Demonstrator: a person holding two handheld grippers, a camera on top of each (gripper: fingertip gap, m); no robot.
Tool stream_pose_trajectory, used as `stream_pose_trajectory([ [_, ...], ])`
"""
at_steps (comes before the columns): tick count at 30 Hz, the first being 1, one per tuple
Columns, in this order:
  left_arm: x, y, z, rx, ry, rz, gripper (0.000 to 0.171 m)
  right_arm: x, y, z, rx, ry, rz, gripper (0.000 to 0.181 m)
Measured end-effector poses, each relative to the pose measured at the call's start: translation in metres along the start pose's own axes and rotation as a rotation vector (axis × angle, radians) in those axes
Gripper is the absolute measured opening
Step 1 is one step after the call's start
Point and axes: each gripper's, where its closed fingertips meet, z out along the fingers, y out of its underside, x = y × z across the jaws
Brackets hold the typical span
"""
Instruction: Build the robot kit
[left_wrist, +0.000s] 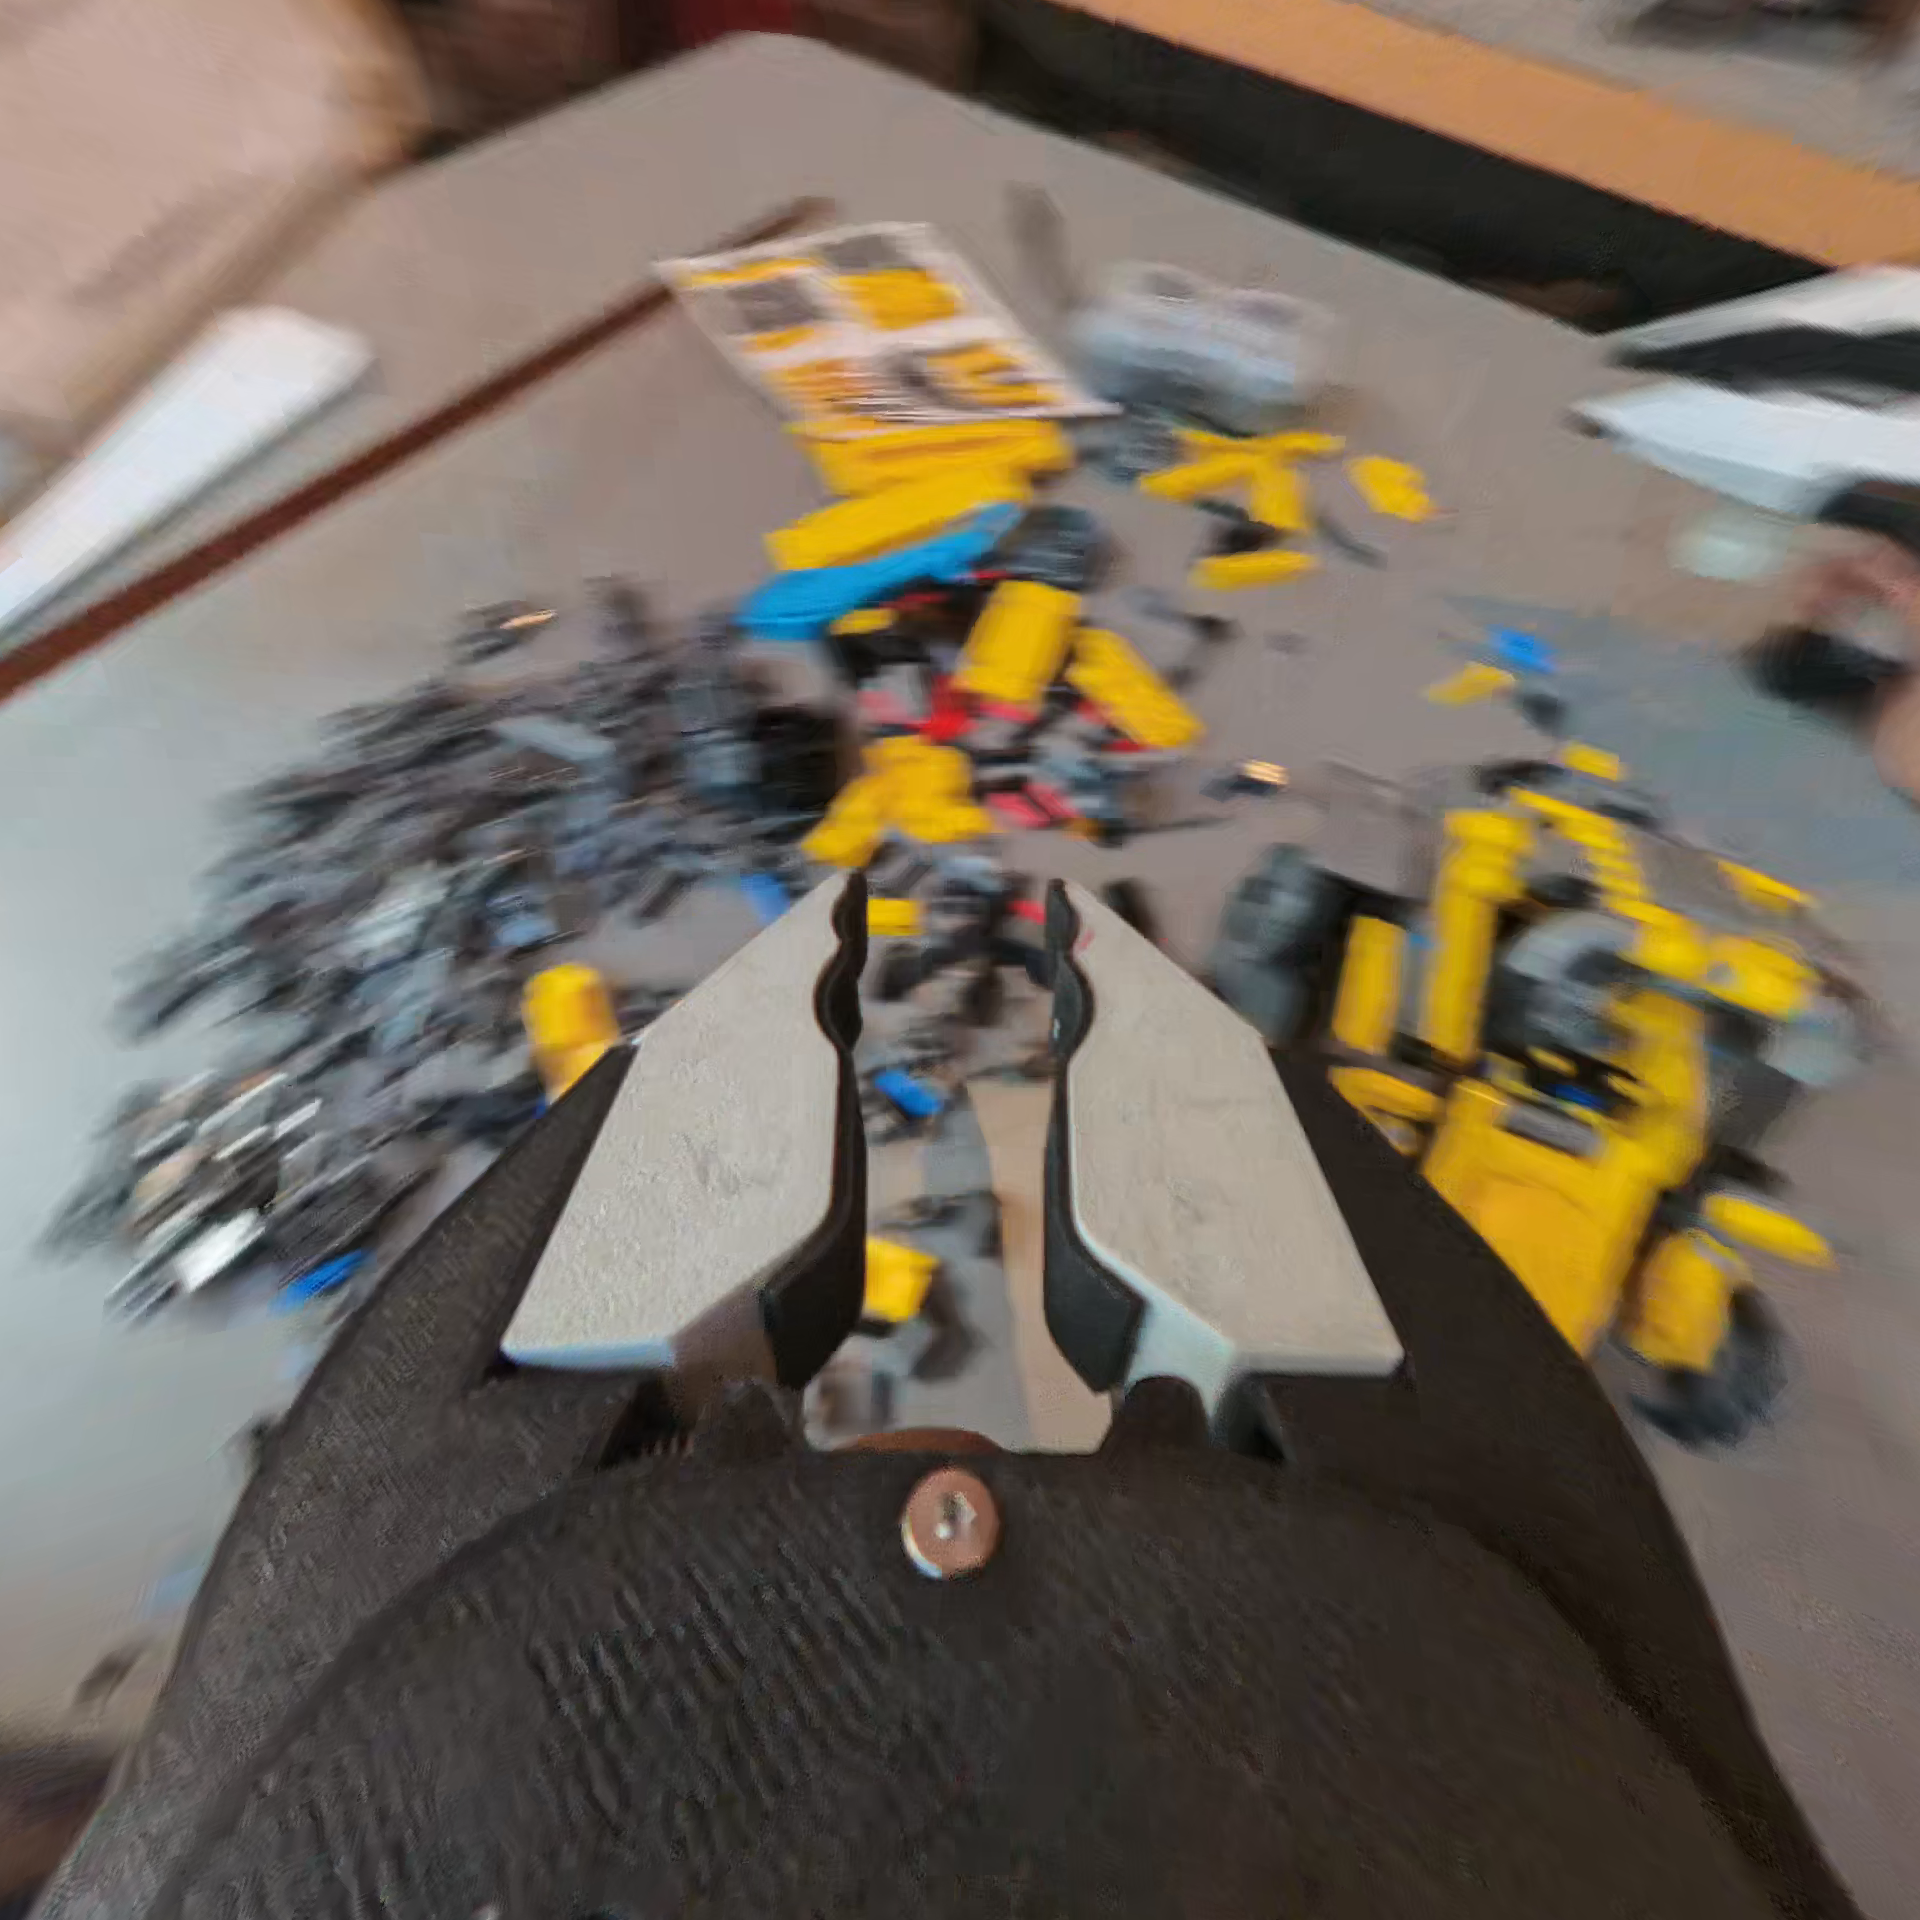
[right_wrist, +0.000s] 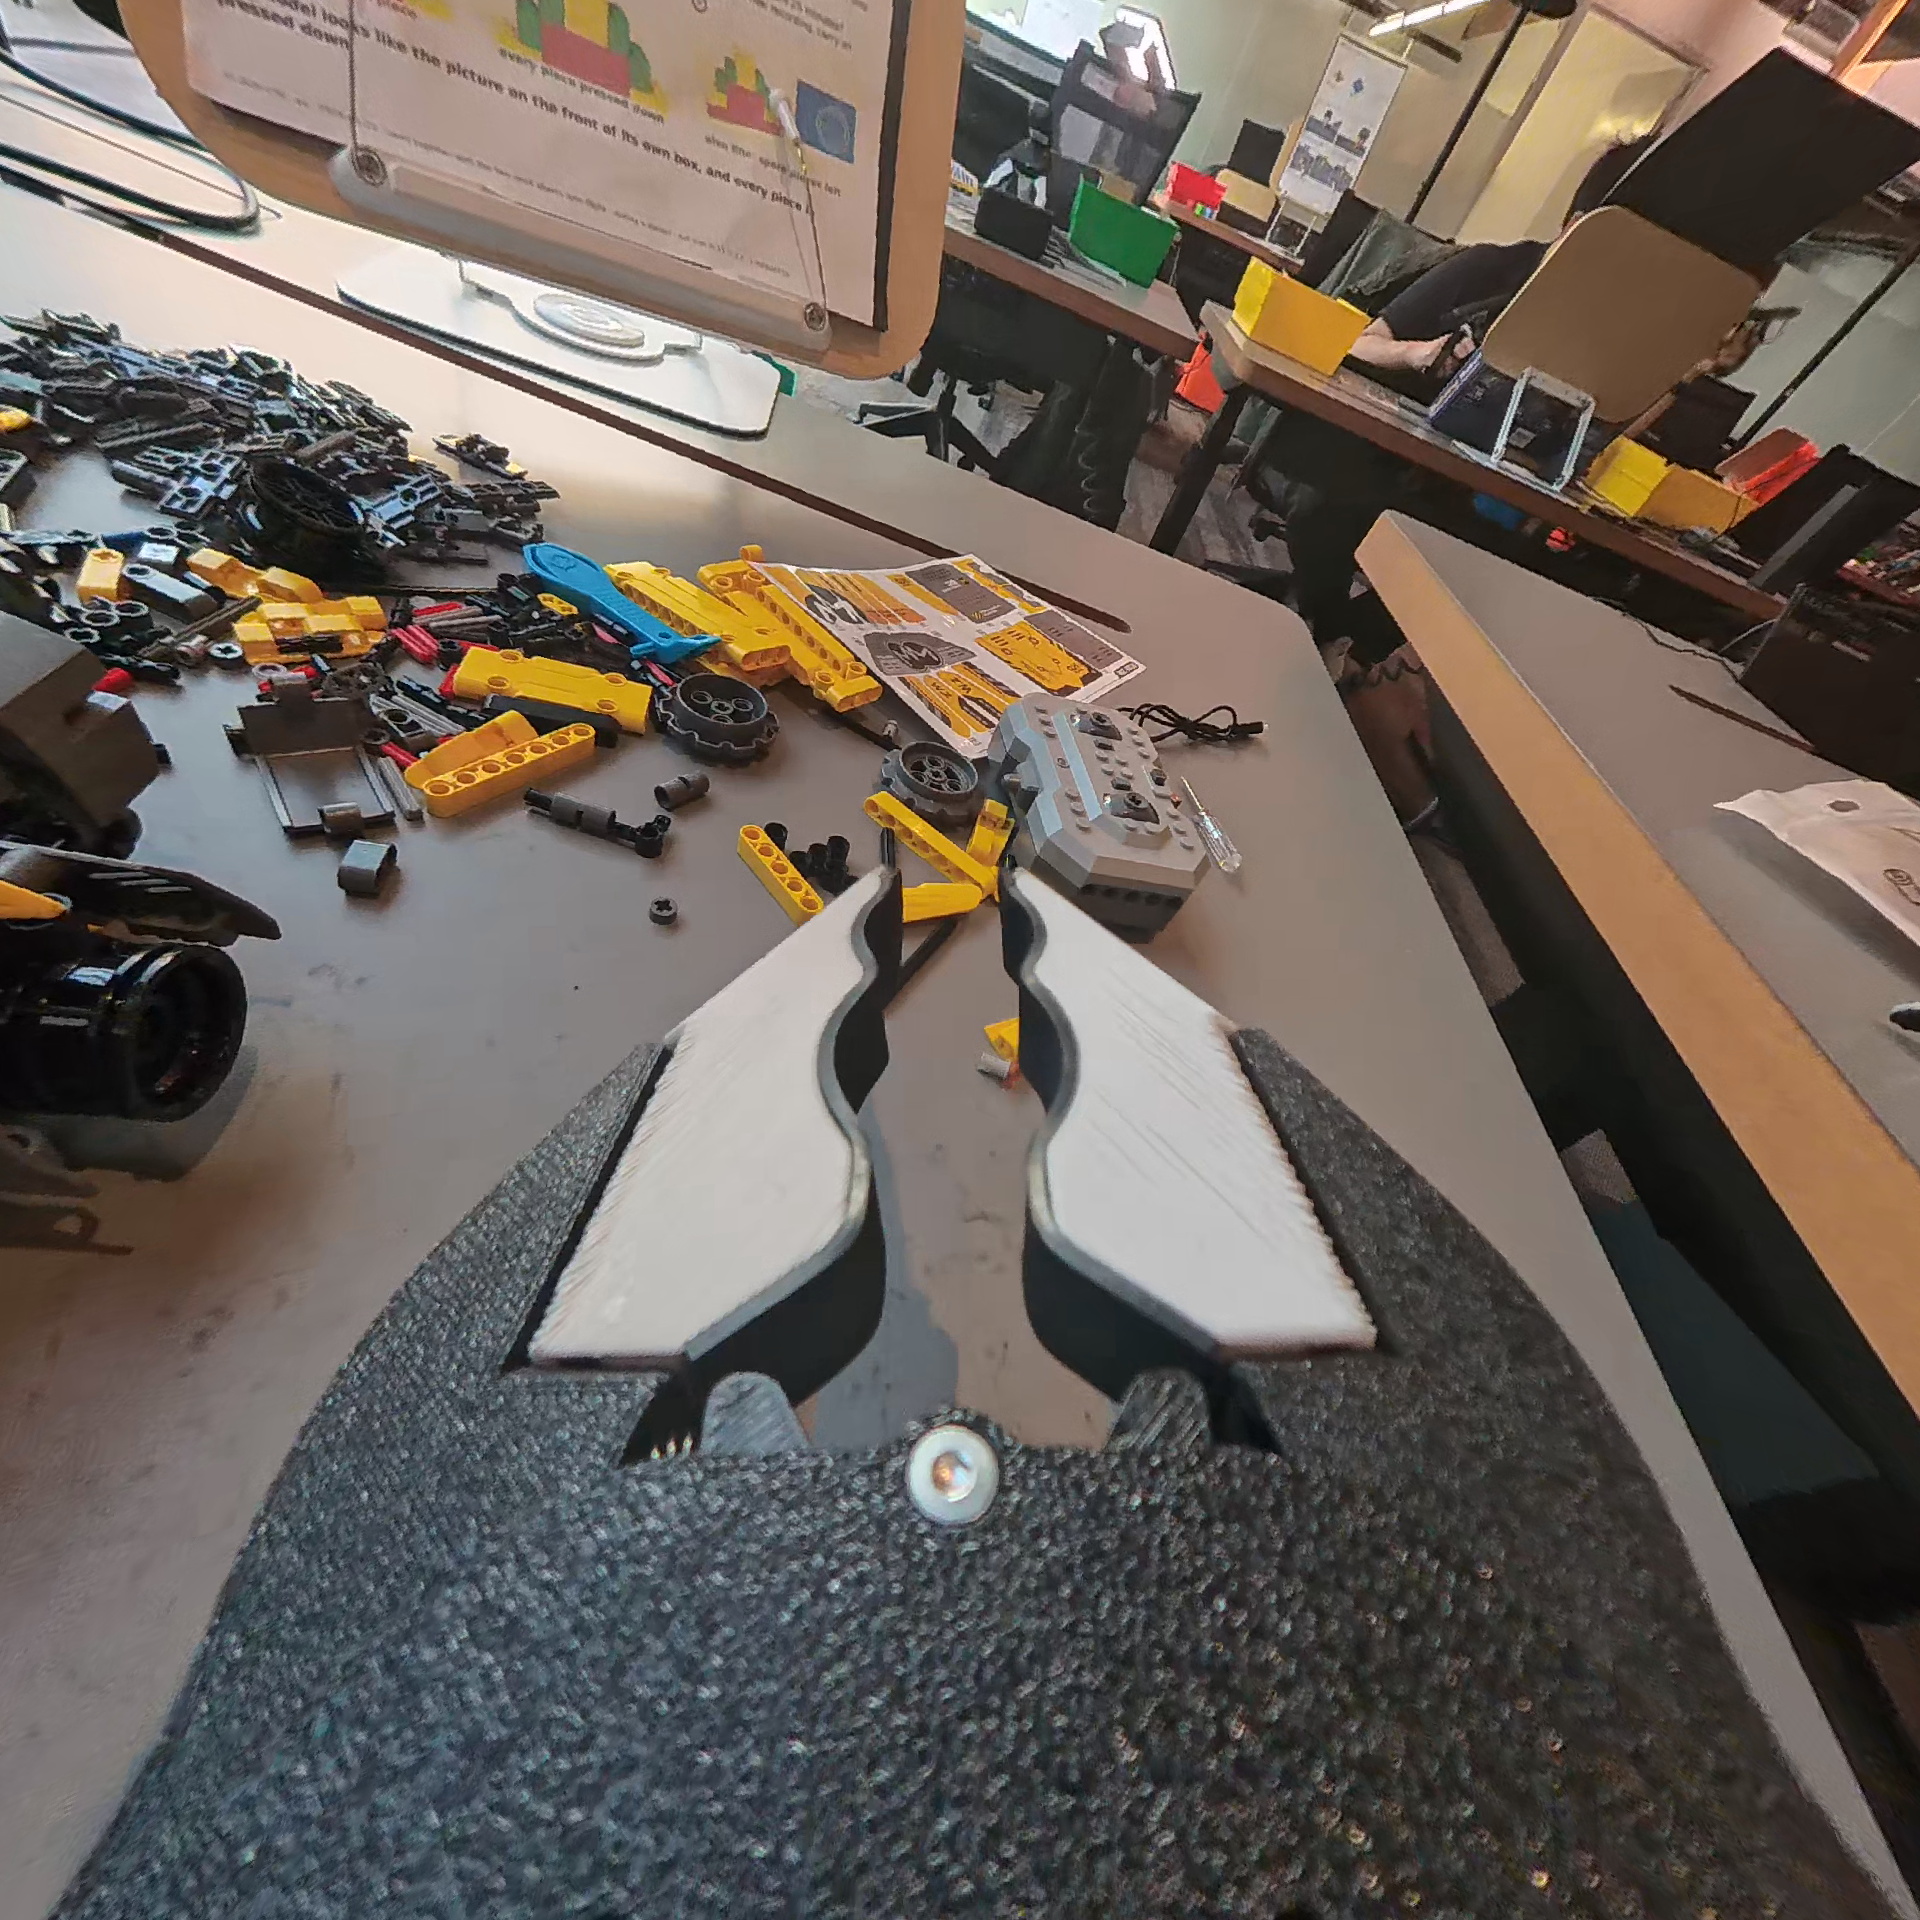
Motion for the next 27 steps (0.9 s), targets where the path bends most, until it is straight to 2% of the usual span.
stream_pose_trajectory([
  [2, 0.045, -0.002, 0.003, 0.006, 0.192, 0.107, 0.030, -0.002, -0.003, -0.001, 0.014, -0.015, 0.001, 0.015],
  [4, 0.059, -0.004, 0.004, 0.028, 0.213, 0.166, 0.026, -0.005, -0.005, -0.003, 0.029, -0.025, -0.004, 0.015],
  [6, 0.033, -0.001, 0.008, -0.010, 0.070, 0.109, 0.013, -0.006, -0.008, -0.004, 0.042, -0.029, -0.005, 0.015],
  [9, -0.042, 0.020, 0.002, -0.095, -0.250, -0.106, 0.017, -0.006, -0.014, -0.009, 0.080, -0.033, -0.002, 0.015],
  [11, -0.072, 0.036, -0.005, -0.129, -0.343, -0.192, 0.023, -0.006, -0.018, -0.012, 0.104, -0.041, 0.008, 0.014],
  [13, -0.090, 0.043, -0.012, -0.139, -0.406, -0.199, 0.024, -0.007, -0.021, -0.014, 0.125, -0.058, 0.026, 0.014],
  [14, -0.090, 0.041, -0.013, -0.127, -0.398, -0.188, 0.024, -0.007, -0.023, -0.015, 0.134, -0.065, 0.035, 0.014],
  [15, -0.079, 0.036, -0.009, -0.101, -0.320, -0.182, 0.025, -0.007, -0.023, -0.016, 0.142, -0.072, 0.045, 0.014],
  [17, -0.035, 0.023, 0.002, -0.050, -0.040, -0.205, 0.020, -0.008, -0.025, -0.017, 0.155, -0.096, 0.070, 0.014],
  [18, -0.026, 0.021, 0.003, -0.048, 0.002, -0.224, 0.018, -0.009, -0.025, -0.017, 0.158, -0.111, 0.081, 0.014],
  [21, -0.060, 0.024, -0.001, -0.043, -0.227, -0.229, 0.024, -0.028, -0.035, -0.010, 0.167, -0.223, 0.073, 0.007],
  [23, -0.079, 0.026, -0.008, -0.019, -0.337, -0.217, 0.024, -0.043, -0.051, 0.008, 0.133, -0.301, 0.026, 0.004],
  [25, -0.091, 0.032, -0.012, -0.032, -0.395, -0.228, 0.025, -0.063, -0.076, 0.035, 0.088, -0.407, -0.009, 0.020],
  [27, -0.097, 0.040, -0.013, -0.068, -0.422, -0.236, 0.029, -0.091, -0.101, 0.062, 0.031, -0.562, -0.037, 0.027],
])
